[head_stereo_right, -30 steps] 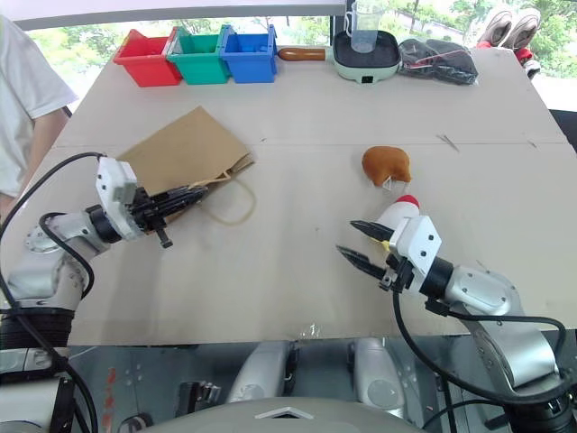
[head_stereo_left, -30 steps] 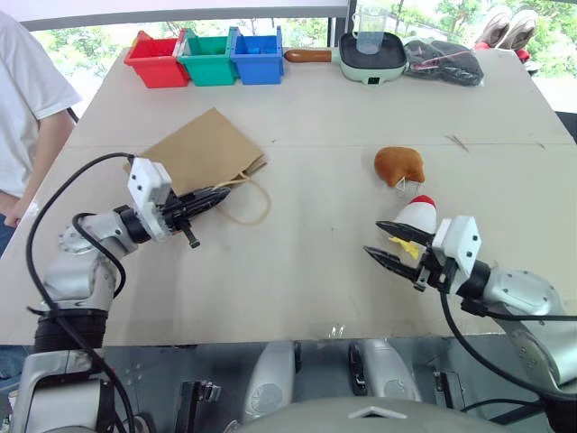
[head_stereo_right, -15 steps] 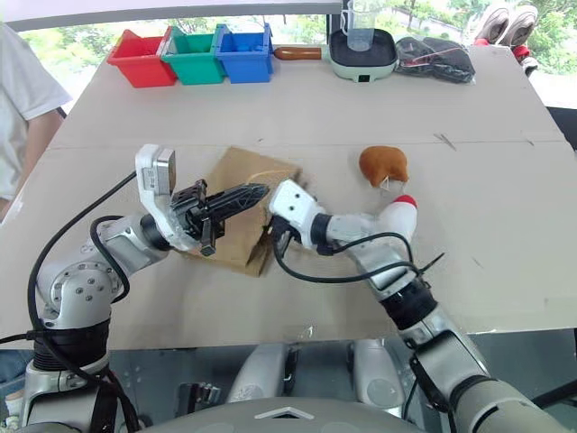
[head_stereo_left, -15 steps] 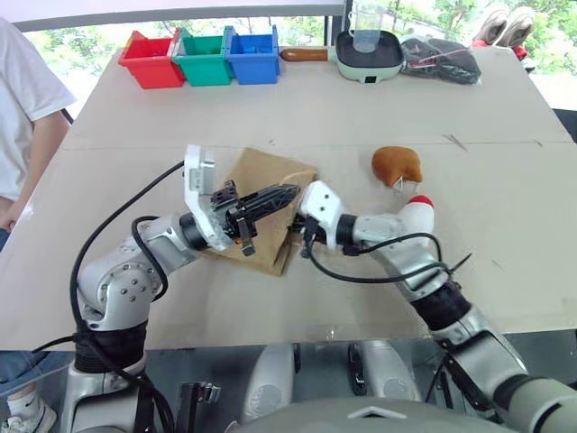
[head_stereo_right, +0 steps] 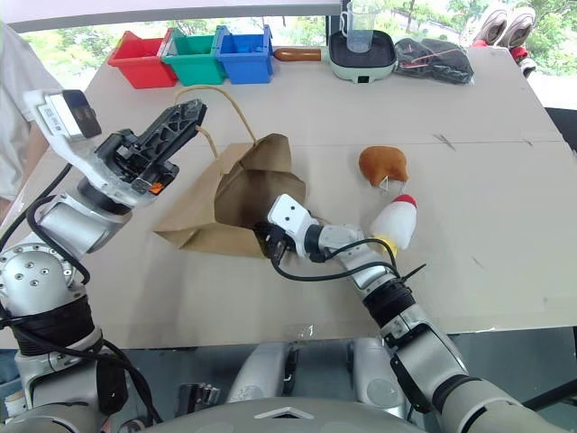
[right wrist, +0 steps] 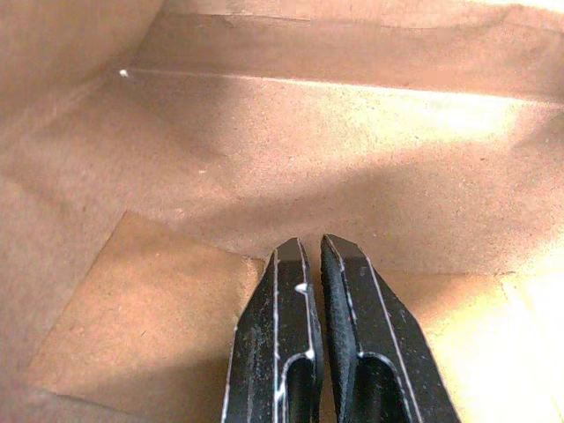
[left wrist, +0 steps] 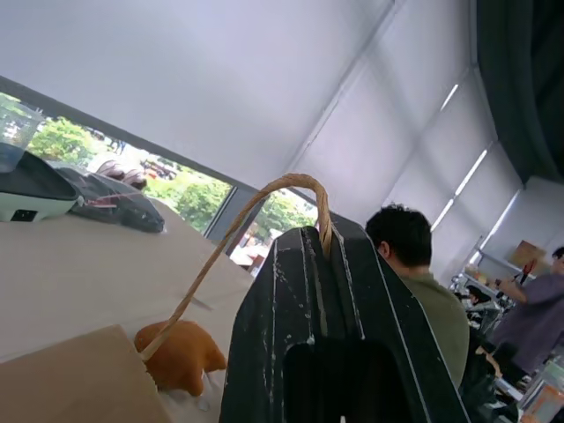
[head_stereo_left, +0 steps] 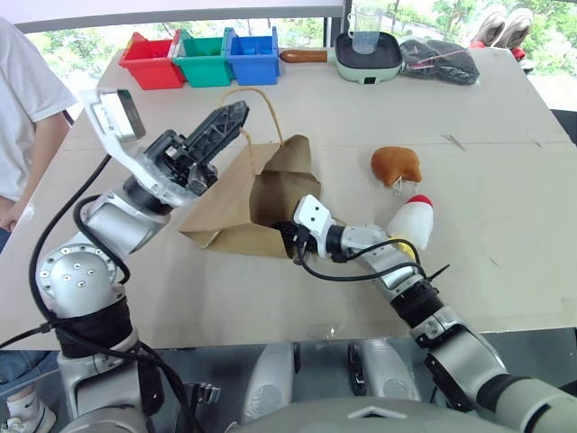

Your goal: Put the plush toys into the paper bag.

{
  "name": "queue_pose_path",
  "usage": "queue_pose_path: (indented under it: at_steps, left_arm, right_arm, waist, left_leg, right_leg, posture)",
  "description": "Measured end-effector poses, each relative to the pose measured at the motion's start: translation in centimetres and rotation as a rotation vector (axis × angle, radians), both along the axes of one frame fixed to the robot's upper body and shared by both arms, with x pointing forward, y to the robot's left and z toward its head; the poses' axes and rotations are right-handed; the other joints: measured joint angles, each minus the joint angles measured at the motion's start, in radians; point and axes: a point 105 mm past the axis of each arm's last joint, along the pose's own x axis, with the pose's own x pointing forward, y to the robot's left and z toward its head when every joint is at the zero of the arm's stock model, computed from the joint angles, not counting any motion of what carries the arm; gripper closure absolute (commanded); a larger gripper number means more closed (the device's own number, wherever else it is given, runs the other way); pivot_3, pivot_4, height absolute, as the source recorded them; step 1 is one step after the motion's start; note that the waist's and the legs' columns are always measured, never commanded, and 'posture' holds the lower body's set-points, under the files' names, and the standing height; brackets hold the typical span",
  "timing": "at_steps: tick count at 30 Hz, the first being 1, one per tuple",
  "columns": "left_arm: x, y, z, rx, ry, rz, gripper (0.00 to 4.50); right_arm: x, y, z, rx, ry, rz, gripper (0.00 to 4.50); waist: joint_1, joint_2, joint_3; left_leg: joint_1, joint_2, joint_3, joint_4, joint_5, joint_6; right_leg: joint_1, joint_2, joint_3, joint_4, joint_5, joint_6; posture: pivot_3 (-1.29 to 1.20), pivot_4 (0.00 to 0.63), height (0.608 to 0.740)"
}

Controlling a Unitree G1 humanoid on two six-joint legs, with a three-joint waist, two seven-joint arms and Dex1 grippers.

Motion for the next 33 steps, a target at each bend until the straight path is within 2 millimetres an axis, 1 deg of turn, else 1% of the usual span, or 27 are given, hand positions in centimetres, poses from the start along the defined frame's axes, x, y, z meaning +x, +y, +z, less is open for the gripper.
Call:
queue_pose_path:
  at_steps: [4,6,8,9,12,13,15,16,18,19,20,21,23,24,26,28,29,30,33]
  left_arm:
    - [-0.1,0.1,-0.6,0.008,0.026,-0.005,4.5]
    - [-0.2,-0.2,-0.8,0.027,0.022,-0.012,4.5]
    - [-0.4,-0.8,-2.0,0.07,0.031,-0.027,4.5]
    - [-0.3,-1.0,-2.7,0.085,0.043,-0.028,4.5]
    - [-0.2,-1.2,-3.1,0.088,0.043,-0.03,4.5]
    - [-0.2,-1.3,-3.0,0.091,0.03,-0.03,4.5]
    - [-0.2,-1.3,-3.0,0.091,0.023,-0.029,4.5]
    - [-0.2,-2.1,-3.0,0.091,0.011,-0.068,4.5]
    - [0.0,-1.8,-3.1,0.094,0.016,-0.055,4.5]
    - [0.1,-1.8,-3.3,0.096,0.02,-0.057,4.5]
    - [0.1,-1.9,-3.3,0.094,0.02,-0.068,4.5]
    - [0.2,-2.1,-3.2,0.096,0.015,-0.079,4.5]
    - [0.1,-2.6,-3.0,0.105,-0.004,-0.106,4.5]
    - [0.0,-2.8,-3.1,0.109,-0.006,-0.116,4.5]
    - [0.1,-2.9,-3.2,0.112,0.0,-0.125,4.5]
    - [0.2,-2.9,-3.0,0.112,-0.006,-0.125,4.5]
    - [0.2,-2.9,-3.0,0.112,-0.008,-0.125,4.5]
    - [0.2,-2.9,-3.0,0.112,-0.008,-0.125,4.5]
    - [0.2,-2.9,-3.1,0.112,-0.005,-0.124,4.5]
  right_arm:
    - [0.0,-0.2,0.0,-0.003,-0.013,-0.007,4.45]
    - [0.0,-0.8,0.3,-0.006,-0.013,-0.04,4.45]
    - [-0.3,-3.6,1.2,0.028,0.044,-0.092,3.96]
    - [-0.5,-5.6,2.5,0.046,0.04,-0.111,3.63]
    - [-1.2,-8.1,4.7,0.055,0.015,-0.136,2.36]
    - [-2.2,-9.8,6.3,0.062,-0.001,-0.159,1.85]
    - [-3.2,-10.8,7.5,0.062,-0.015,-0.17,1.85]
    - [-5.0,-15.5,6.8,-0.06,0.052,-0.309,1.85]
    - [-4.7,-19.0,6.4,-0.141,0.08,-0.465,1.85]
    - [-4.4,-20.5,6.3,-0.165,0.087,-0.546,1.85]
    - [-4.0,-21.6,6.1,-0.188,0.099,-0.622,1.85]
    - [-3.8,-22.3,5.5,-0.219,0.111,-0.669,1.85]
    - [-3.6,-23.2,3.5,-0.315,0.15,-0.709,1.85]
    - [-3.5,-23.3,2.9,-0.342,0.157,-0.714,2.05]
    - [-3.0,-22.9,2.7,-0.362,0.123,-0.706,2.77]
    - [-2.6,-22.4,2.6,-0.354,0.089,-0.7,3.75]
    - [-2.5,-22.1,2.7,-0.344,0.074,-0.699,4.33]
    - [-2.4,-22.1,2.7,-0.339,0.063,-0.697,4.46]
    - [-2.5,-22.0,2.9,-0.316,0.031,-0.675,4.46]
  waist:
    - [0.001,0.0,0.0]
    - [0.005,0.0,0.0]
    - [0.012,0.001,0.001]
    - [0.019,0.002,0.001]
    - [0.023,0.001,0.001]
    - [0.024,0.001,0.001]
    - [0.02,0.002,0.001]
    - [0.028,0.006,0.003]
    - [0.03,0.004,0.003]
    - [0.027,0.003,0.002]
    - [0.022,0.002,0.002]
    - [0.02,0.002,0.002]
    - [0.018,0.002,0.002]
    - [0.017,0.002,0.002]
    - [0.013,0.001,0.001]
    - [0.011,-0.002,-0.001]
    - [0.01,-0.002,-0.001]
    - [0.01,-0.002,-0.001]
    - [0.009,-0.002,-0.001]
  left_leg:
    - [0.0,0.0,0.0,0.0,0.0,0.0]
    - [-0.001,0.0,-0.001,0.0,0.0,0.0]
    - [-0.003,-0.001,-0.001,0.0,0.0,0.0]
    - [-0.004,-0.001,-0.001,0.0,0.0,0.0]
    - [-0.004,-0.001,-0.002,0.0,0.0,0.0]
    - [-0.003,0.0,-0.003,-0.001,0.0,0.0]
    - [-0.002,0.0,-0.002,-0.002,0.0,0.0]
    - [-0.003,-0.001,-0.003,-0.002,0.0,0.0]
    - [-0.004,-0.002,-0.002,-0.001,0.0,0.0]
    - [-0.003,-0.003,0.0,-0.001,0.0,0.0]
    - [-0.002,-0.003,0.002,-0.001,0.0,0.0]
    - [-0.002,-0.002,0.003,-0.001,0.0,0.0]
    - [-0.001,-0.001,0.007,-0.001,0.0,0.0]
    - [-0.001,-0.001,0.007,-0.001,0.0,0.0]
    - [-0.001,-0.001,0.007,-0.001,0.0,0.0]
    - [-0.001,0.0,0.007,-0.001,0.0,0.0]
    - [-0.001,0.0,0.006,-0.001,0.0,0.0]
    - [-0.001,0.0,0.006,-0.001,0.0,0.0]
    - [-0.001,0.0,0.005,-0.001,0.0,0.0]
  right_leg:
    - [0.0,0.0,0.0,0.0,0.0,0.0]
    - [0.0,0.0,-0.001,0.0,0.0,0.0]
    - [0.0,-0.001,-0.001,-0.002,0.0,0.0]
    - [-0.001,-0.002,0.0,-0.002,0.0,0.0]
    - [-0.001,-0.001,-0.001,-0.002,0.0,0.0]
    - [-0.001,0.0,-0.002,-0.002,0.0,0.0]
    - [-0.001,0.002,-0.001,-0.002,0.0,0.0]
    - [-0.001,0.0,-0.002,-0.002,-0.001,0.0]
    - [0.0,-0.001,-0.001,-0.004,-0.001,0.0]
    - [0.0,-0.001,0.001,-0.003,-0.001,0.0]
    - [0.0,0.0,0.002,-0.003,-0.001,0.0]
    - [-0.001,0.001,0.002,-0.003,-0.001,0.0]
    - [-0.001,0.002,0.002,-0.002,-0.001,0.0]
    - [-0.001,0.003,0.002,-0.002,-0.001,0.0]
    - [0.0,0.003,0.002,-0.002,-0.001,0.0]
    - [0.0,0.003,0.002,-0.003,-0.001,0.0]
    - [0.0,0.002,0.003,-0.003,-0.001,0.0]
    - [0.0,0.002,0.003,-0.003,-0.001,0.0]
    - [0.0,0.002,0.004,-0.003,-0.001,0.0]
  posture:
    - [0.0,0.15,0.74]
    - [0.0,0.15,0.74]
    - [0.0,0.15,0.74]
    - [0.0,0.15,0.74]
    - [0.0,0.15,0.74]
    - [0.0,0.15,0.74]
    - [0.0,0.15,0.74]
    - [0.0,0.15,0.74]
    - [0.0,0.15,0.74]
    - [0.0,0.15,0.74]
    - [0.0,0.15,0.74]
    - [0.0,0.15,0.74]
    - [0.0,0.15,0.74]
    - [0.0,0.15,0.74]
    - [0.0,0.15,0.74]
    - [0.0,0.15,0.74]
    - [0.0,0.15,0.74]
    - [0.0,0.15,0.74]
    - [0.0,0.15,0.74]
